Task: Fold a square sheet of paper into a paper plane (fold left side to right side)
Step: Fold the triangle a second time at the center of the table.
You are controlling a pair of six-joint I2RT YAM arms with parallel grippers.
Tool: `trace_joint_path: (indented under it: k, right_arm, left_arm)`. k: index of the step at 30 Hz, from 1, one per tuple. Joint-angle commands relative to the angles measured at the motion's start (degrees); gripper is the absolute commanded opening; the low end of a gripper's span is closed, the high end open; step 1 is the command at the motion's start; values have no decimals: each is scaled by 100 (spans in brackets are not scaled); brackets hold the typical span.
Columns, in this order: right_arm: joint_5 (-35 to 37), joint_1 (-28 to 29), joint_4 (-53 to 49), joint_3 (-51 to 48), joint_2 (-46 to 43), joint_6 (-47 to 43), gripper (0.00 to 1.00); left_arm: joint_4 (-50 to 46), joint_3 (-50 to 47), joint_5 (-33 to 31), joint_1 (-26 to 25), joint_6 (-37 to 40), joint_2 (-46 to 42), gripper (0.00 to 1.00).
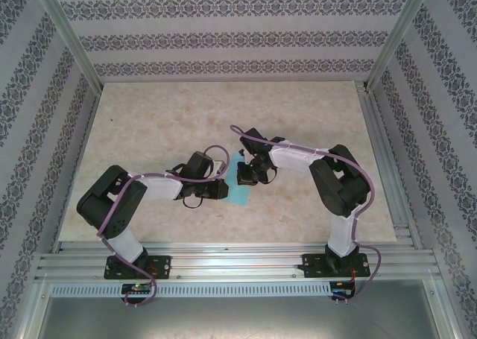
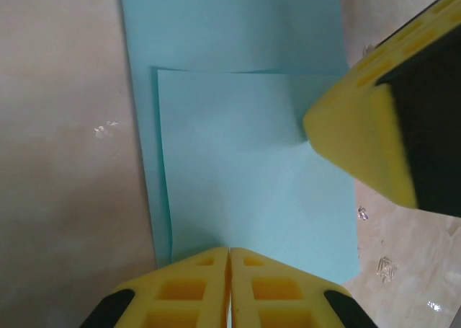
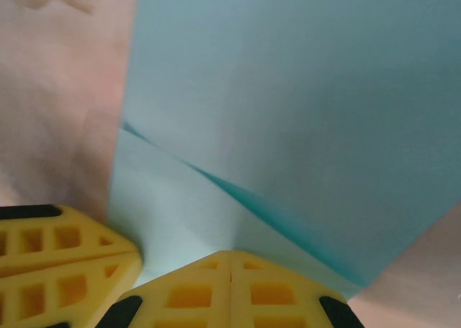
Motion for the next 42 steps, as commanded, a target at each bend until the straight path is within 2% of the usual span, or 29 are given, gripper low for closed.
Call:
trace_joint_path:
  k: [1,7,11,15,20,27,42]
  right_arm:
    - [203,-44,-88,73,185,24,3]
    - [382,-24,-367,73,420,-140,3]
    - [392,-9,-442,47,449,-234,4]
    - [453,-21,-504,64,435,-270,4]
    - [462,-24,-530,66,426,-278,4]
    - [523,-21,-594,47,444,-297,4]
    - [809,-67,-891,130,542,-453,4]
  left_arm:
    - [-793,-73,-366,-51,133,119,10]
    - [-1024,114,-328,-46,159,-381,15]
    - [-963,274,-11,-32,142,-750,16]
    - [-731,395,442,-31,68,-614,14]
    - [-576,563,661,-34,34,-167,12]
    - [-648,698,605,-34,131,286,12]
    - [-1297,352,66,-32,484,95,11]
